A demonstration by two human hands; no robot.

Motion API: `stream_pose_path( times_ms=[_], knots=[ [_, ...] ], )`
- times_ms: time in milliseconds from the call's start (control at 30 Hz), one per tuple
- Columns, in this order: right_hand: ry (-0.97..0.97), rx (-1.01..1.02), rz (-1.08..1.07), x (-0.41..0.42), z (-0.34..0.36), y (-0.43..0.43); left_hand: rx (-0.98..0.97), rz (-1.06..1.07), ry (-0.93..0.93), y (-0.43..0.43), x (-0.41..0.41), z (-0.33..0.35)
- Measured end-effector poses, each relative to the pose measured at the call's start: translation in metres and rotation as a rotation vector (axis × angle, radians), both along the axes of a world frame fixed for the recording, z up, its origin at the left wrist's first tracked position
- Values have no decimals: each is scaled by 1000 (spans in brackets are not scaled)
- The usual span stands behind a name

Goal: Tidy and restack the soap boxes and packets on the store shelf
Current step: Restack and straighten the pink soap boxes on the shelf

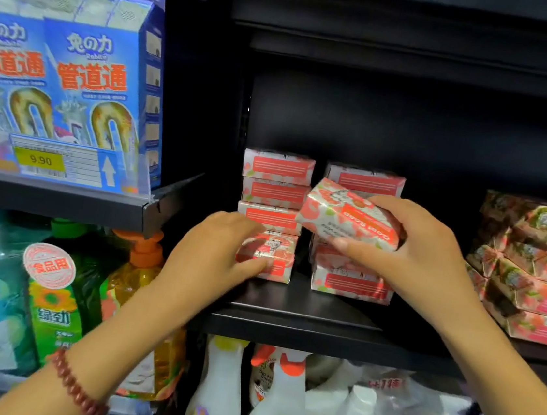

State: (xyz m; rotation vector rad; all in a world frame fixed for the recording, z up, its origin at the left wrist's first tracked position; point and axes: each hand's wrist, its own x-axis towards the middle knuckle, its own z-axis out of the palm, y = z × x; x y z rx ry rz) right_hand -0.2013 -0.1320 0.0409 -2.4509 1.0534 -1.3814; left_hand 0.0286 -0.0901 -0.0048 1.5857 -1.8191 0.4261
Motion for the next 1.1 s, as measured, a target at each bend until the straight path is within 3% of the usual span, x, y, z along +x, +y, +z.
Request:
stream_pose_path(
  times_ms=[100,233,500,667,833,1100],
  knots=[
    [10,25,-7,-15,-8,2,96,16,-46,-10,4,2],
    [-15,54,-17,-30,-20,2,78,18,-99,-7,8,-1],
    [-5,66,14,-39,-24,-10,212,-81,150,11,4,-11],
    [38,141,90,-28,-22,-22,60,-12,192,15,-1,-15],
    [21,201,122,-25,-21,-31,-65,-108,400,28,-6,-17],
    [67,-71,-86,-24,-36,-29,-189,-218,524,40,-17,-14]
  ],
)
